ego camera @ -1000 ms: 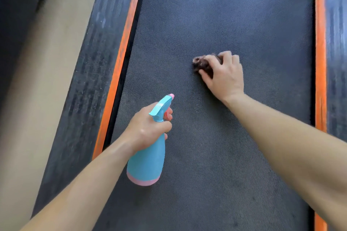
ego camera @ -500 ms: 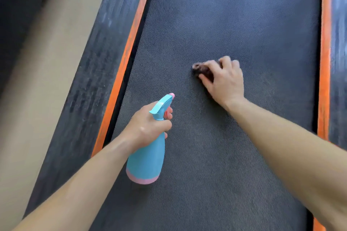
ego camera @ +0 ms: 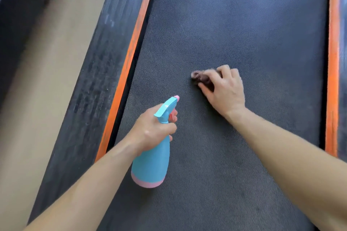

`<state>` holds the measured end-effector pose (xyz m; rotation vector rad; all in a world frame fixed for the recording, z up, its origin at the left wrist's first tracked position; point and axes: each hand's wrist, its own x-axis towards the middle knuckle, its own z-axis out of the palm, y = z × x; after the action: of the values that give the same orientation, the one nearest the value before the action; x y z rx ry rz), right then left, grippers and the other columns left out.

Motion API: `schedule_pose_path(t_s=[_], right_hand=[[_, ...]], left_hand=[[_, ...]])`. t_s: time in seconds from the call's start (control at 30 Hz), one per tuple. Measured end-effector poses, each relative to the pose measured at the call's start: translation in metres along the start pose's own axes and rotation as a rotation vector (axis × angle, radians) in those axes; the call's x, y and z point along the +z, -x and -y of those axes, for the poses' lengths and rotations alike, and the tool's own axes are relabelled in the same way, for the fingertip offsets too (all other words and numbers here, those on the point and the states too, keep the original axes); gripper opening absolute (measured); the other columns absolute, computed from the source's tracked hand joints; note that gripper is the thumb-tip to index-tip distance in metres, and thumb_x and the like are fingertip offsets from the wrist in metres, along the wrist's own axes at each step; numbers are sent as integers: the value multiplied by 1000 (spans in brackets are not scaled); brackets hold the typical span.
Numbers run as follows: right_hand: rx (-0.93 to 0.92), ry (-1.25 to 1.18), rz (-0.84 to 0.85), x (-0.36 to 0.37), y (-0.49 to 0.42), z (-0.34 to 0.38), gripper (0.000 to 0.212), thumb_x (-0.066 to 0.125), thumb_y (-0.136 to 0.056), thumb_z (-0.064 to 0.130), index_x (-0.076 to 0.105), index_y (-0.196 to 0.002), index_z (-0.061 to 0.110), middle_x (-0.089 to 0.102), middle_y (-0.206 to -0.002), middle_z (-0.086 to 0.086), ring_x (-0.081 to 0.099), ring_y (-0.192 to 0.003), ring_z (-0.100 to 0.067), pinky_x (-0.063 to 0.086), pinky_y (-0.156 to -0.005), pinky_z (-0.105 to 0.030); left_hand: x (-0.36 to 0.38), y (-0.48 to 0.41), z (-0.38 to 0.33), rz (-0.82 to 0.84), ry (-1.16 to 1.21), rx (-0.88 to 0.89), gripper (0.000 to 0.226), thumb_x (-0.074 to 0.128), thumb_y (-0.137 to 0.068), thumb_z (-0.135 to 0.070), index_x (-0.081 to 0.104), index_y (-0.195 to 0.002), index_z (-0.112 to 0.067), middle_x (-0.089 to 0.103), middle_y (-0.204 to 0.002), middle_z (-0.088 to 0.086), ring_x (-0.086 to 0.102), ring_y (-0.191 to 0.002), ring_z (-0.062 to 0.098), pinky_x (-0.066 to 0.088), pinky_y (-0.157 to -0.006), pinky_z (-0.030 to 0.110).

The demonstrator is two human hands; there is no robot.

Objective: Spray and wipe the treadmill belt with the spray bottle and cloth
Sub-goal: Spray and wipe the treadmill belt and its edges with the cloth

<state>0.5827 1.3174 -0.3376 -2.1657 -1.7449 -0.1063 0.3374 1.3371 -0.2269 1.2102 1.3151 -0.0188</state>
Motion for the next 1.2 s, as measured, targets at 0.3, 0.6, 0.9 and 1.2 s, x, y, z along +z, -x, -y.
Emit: schedule_pose_path(t_s=[0.3, 0.6, 0.9, 1.2], right_hand=[[-245, -103, 112, -22, 90, 33, 32, 66, -91, 48, 69, -110, 23, 59, -104, -11, 52, -89, -34, 47, -69, -46], [74, 18, 56, 10, -32, 23, 41, 53, -90, 58, 64, -115, 27, 55, -113, -14, 52, -97, -38, 51, -75, -49], [-333, -125, 104, 3, 39, 35, 34, 62, -93, 50, 65, -117, 26, 59, -110, -13, 53, -89, -35, 49, -73, -48], [59, -48, 58, -17, 60, 19, 34, 62, -90, 47, 67, -113, 22, 56, -108, -14, 51, -89, -36, 49, -71, -48]], left_hand=[[-10, -2, -2, -39, 0, 36, 55, 63, -64, -21, 72, -118, -31, 74, -108, 0, 74, -68, 21, 66, -82, 44], [-18, -2, 2, -36, 40, 65, 53, 67, -80, -3, 71, -119, -39, 72, -107, 4, 66, -74, 20, 58, -62, 21], [-20, 8, -1, -20, 37, 59, 49, 64, -72, -13, 69, -111, -42, 70, -116, 3, 67, -85, 25, 54, -59, 16], [-9, 13, -15, 80, -408, 59, 56, 61, -63, -29, 71, -118, -27, 74, -107, -7, 77, -68, 19, 61, -86, 38]])
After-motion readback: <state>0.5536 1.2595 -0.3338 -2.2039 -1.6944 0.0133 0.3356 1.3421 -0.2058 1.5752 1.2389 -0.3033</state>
